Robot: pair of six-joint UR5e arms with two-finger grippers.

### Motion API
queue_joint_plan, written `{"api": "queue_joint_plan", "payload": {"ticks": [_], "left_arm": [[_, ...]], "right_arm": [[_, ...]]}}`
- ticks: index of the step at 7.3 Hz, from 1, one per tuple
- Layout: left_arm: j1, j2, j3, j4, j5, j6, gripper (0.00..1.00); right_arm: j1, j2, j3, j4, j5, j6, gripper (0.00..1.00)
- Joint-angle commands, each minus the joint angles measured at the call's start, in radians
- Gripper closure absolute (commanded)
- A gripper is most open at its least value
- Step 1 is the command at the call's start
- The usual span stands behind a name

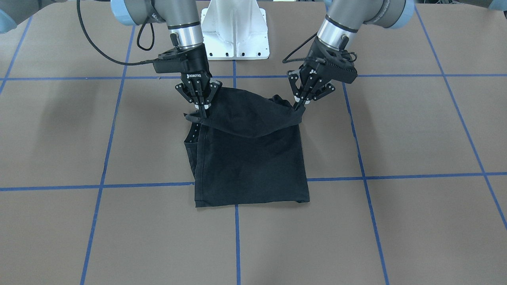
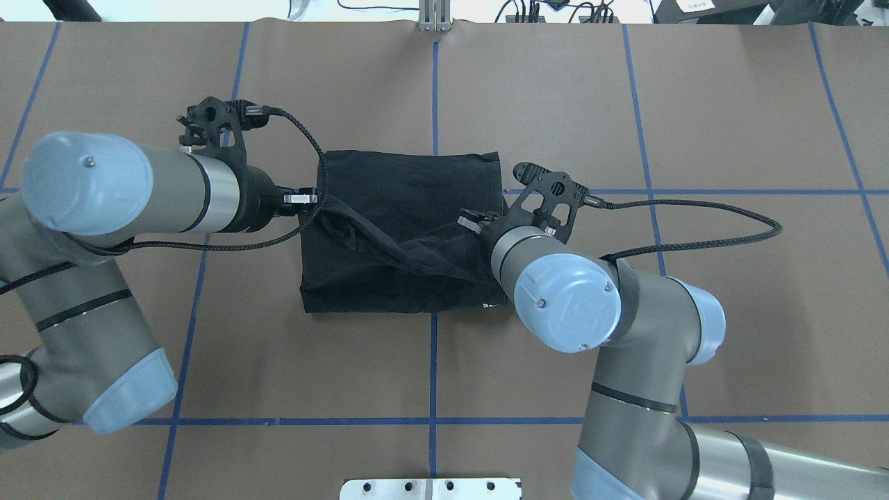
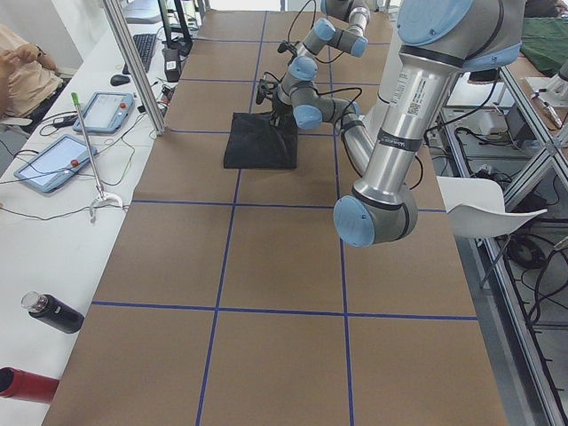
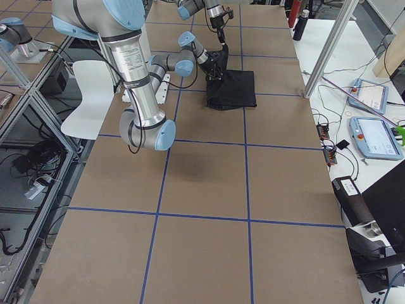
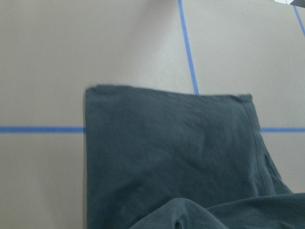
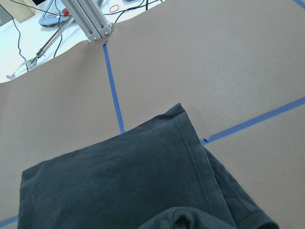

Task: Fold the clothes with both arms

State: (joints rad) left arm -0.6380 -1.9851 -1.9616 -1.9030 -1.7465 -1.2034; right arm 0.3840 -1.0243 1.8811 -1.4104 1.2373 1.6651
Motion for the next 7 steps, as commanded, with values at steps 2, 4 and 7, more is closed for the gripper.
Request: {"api": "queue_joint_plan", "payload": {"ticks": [2, 4, 7], "left_arm": [[-0.074, -0.141, 0.257, -0.011, 0.007, 0.089, 1.00], [-0.087, -0.195, 0.395, -0.068, 0.010, 0.116, 1.00], [-0.091, -0.250, 0.579, -0.160, 0.047, 0.151, 1.00]], "right_arm": [[0.082, 0.125, -0.215, 0.004, 0.023, -0.036, 1.00], [0.110, 0.176, -0.319, 0.007, 0.025, -0.065, 1.00], [0.122, 0.233, -0.423, 0.008, 0.033, -0.084, 1.00]]}}
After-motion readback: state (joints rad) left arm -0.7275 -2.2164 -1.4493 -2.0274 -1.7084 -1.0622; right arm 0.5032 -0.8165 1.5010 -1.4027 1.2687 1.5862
